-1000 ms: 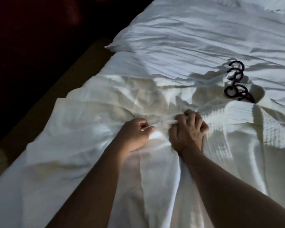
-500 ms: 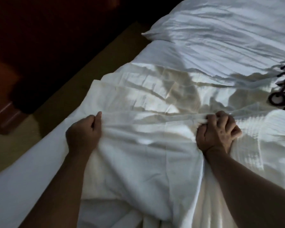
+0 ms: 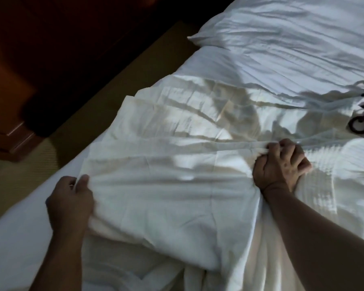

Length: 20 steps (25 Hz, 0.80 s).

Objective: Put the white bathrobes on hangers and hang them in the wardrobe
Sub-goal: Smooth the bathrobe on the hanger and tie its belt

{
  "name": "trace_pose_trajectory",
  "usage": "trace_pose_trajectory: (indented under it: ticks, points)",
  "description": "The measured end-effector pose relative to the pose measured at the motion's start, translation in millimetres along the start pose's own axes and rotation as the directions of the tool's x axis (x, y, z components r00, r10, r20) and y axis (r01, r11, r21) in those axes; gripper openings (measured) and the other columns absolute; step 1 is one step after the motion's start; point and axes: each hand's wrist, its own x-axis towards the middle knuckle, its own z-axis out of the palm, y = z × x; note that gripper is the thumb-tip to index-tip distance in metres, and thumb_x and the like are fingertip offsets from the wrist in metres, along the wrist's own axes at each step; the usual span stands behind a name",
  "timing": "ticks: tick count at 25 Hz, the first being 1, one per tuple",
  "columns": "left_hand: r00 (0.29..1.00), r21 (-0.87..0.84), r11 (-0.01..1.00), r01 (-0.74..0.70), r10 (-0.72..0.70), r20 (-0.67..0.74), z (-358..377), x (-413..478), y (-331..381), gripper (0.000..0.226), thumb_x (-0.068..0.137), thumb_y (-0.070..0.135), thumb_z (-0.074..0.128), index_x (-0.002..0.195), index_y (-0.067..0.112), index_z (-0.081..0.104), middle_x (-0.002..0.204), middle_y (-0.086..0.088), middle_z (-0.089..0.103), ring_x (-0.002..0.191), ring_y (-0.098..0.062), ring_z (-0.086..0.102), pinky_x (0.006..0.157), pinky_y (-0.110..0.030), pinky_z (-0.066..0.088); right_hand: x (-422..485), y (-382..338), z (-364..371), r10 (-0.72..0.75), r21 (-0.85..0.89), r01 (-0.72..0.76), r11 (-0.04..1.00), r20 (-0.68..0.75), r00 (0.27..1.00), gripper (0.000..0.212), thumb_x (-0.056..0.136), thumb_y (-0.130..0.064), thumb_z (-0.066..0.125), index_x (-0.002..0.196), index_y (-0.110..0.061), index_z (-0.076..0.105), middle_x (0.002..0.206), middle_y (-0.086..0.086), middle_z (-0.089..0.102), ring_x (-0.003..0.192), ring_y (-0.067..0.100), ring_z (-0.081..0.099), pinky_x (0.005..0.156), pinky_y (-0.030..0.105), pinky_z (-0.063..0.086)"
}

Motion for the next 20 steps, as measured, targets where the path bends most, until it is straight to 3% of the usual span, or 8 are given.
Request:
trace_pose_trajectory:
  ticks: [3,5,7,11,14,18,20]
  points:
    - [0.994,-0.022,1.000,-0.021,0.018,-0.107,6.3,-18.1,-2.8,0.037,0.101,0.044,0.056,0.107,0.008,0.063,0.097,-0.019,0.066,0.096,-0.044,0.061,0.079,-0.046,0.046,-0.4,0.8,1.7,0.010,-0.008,-0.010,1.000,-0.004,1.000,0.040,0.078,-0.036,0.042,0.109,-0.016,0.056,0.138,0.013,0.043,0.127,0.037,0.035,0.103,0.059,0.026]
    - [0.997,0.026,0.997,0.071,-0.069,-0.047,3.6,-31.3,-9.7,0.047,0.097,0.056,0.056,0.116,0.013,0.057,0.100,-0.013,0.061,0.101,-0.043,0.061,0.080,-0.046,0.044,-0.4,0.9,2.4,0.012,-0.006,-0.012,1.000,-0.002,1.000,0.039,0.079,-0.036,0.041,0.109,-0.015,0.056,0.137,0.014,0.043,0.126,0.037,0.035,0.103,0.059,0.026]
    - [0.994,0.111,0.988,0.104,-0.106,0.018,0.3,-36.8,-18.7,0.050,0.095,0.055,0.060,0.121,0.013,0.057,0.107,-0.016,0.063,0.105,-0.046,0.060,0.084,-0.049,0.047,0.0,0.6,2.8,0.012,-0.010,-0.012,1.000,0.002,1.000,0.040,0.079,-0.036,0.040,0.109,-0.014,0.056,0.138,0.014,0.043,0.126,0.038,0.035,0.103,0.060,0.026]
    - [0.991,0.150,0.987,-0.056,0.074,-0.116,28.9,-36.2,-18.4,0.025,0.101,0.033,0.056,0.105,0.008,0.054,0.092,-0.032,0.064,0.085,-0.052,0.062,0.072,-0.051,0.048,0.6,2.5,5.3,0.010,-0.025,-0.010,1.000,-0.006,1.000,0.040,0.080,-0.037,0.043,0.111,-0.015,0.056,0.137,0.015,0.045,0.126,0.038,0.036,0.103,0.057,0.026]
    - [0.981,0.210,0.975,-0.073,0.108,-0.159,48.6,-31.6,-23.3,0.021,0.103,0.030,0.049,0.101,0.009,0.047,0.086,-0.032,0.063,0.077,-0.051,0.061,0.066,-0.048,0.042,1.4,1.7,6.6,-0.002,-0.029,0.002,1.000,-0.002,1.000,0.039,0.080,-0.036,0.045,0.111,-0.016,0.056,0.136,0.014,0.045,0.127,0.039,0.038,0.103,0.057,0.026]
    - [0.981,0.220,0.972,-0.078,0.114,-0.155,55.1,-26.6,-33.7,0.020,0.103,0.032,0.045,0.101,0.012,0.045,0.090,-0.029,0.064,0.080,-0.050,0.062,0.067,-0.046,0.039,-1.8,2.4,2.9,-0.003,-0.037,0.004,0.999,0.007,1.000,0.038,0.083,-0.037,0.043,0.113,-0.016,0.054,0.138,0.015,0.042,0.127,0.039,0.036,0.103,0.059,0.026]
    - [0.982,0.226,0.971,-0.075,0.111,-0.150,58.2,-24.2,-36.1,0.022,0.104,0.032,0.043,0.104,0.010,0.045,0.097,-0.030,0.064,0.085,-0.051,0.062,0.071,-0.048,0.041,0.6,-0.9,-0.5,-0.001,-0.066,0.006,0.998,0.076,0.997,0.040,0.085,-0.040,0.040,0.117,-0.018,0.053,0.138,0.014,0.040,0.129,0.037,0.034,0.104,0.059,0.024]
